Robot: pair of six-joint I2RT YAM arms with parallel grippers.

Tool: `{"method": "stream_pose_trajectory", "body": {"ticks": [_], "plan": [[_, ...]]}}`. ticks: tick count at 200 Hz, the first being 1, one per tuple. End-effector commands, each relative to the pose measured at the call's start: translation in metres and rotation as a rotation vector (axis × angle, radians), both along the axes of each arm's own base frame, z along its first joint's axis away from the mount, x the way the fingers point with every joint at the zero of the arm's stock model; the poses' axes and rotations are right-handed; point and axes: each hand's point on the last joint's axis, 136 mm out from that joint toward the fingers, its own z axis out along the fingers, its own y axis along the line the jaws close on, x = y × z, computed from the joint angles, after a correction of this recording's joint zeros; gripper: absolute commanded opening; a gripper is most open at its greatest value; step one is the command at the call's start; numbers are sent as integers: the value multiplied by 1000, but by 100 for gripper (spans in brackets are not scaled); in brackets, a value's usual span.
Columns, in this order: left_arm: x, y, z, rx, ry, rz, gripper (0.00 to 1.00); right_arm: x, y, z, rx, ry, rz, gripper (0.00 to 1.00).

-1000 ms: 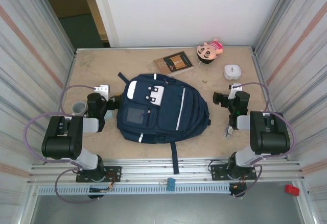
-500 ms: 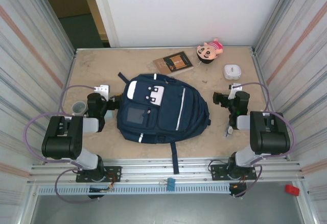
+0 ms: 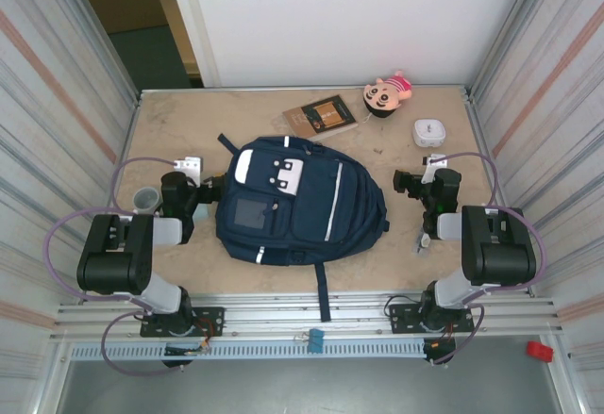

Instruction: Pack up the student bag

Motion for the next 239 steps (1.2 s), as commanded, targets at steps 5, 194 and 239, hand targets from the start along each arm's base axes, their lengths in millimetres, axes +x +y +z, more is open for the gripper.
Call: {"method": "stream_pose_trajectory", "body": {"ticks": [5, 194, 239], "plan": [[6, 1, 12, 1, -34, 7, 99, 4, 0, 6, 3, -18, -8, 99], [5, -4, 55, 28, -4, -1, 95, 6, -3, 72, 14, 56, -57, 99], [-31, -34, 186, -255, 6, 28, 82, 2, 38, 196, -60, 184, -23, 99]]}}
